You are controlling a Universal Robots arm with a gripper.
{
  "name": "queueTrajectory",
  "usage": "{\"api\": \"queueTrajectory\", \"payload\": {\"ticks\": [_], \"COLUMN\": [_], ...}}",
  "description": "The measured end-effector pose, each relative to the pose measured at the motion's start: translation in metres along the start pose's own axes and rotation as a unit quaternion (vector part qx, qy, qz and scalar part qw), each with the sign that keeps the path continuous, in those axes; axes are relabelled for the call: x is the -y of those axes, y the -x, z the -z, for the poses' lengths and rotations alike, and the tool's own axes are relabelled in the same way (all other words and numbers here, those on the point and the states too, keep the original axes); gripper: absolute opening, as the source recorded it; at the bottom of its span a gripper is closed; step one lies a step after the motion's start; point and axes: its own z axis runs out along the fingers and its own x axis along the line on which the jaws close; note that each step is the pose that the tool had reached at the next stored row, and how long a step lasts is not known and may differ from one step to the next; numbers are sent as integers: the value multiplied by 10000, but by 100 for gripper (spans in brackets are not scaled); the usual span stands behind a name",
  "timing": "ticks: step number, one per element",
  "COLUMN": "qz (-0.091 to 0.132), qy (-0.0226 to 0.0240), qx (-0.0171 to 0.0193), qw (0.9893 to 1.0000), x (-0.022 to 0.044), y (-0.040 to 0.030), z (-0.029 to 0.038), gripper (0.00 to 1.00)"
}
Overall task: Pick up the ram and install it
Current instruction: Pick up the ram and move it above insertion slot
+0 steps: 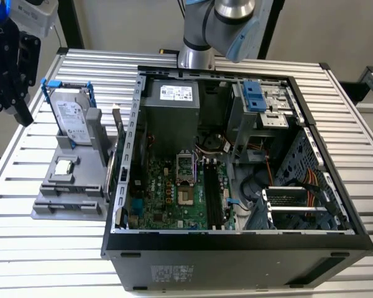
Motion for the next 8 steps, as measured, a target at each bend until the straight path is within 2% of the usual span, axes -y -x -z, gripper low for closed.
{"api": "queueTrajectory", "payload": {"ticks": [8], "qz": [313], "qy": [-4], "qx": [-4], "qw": [9995], "x": [-3], "y": [5], "z": [0], "gripper": [0]}}
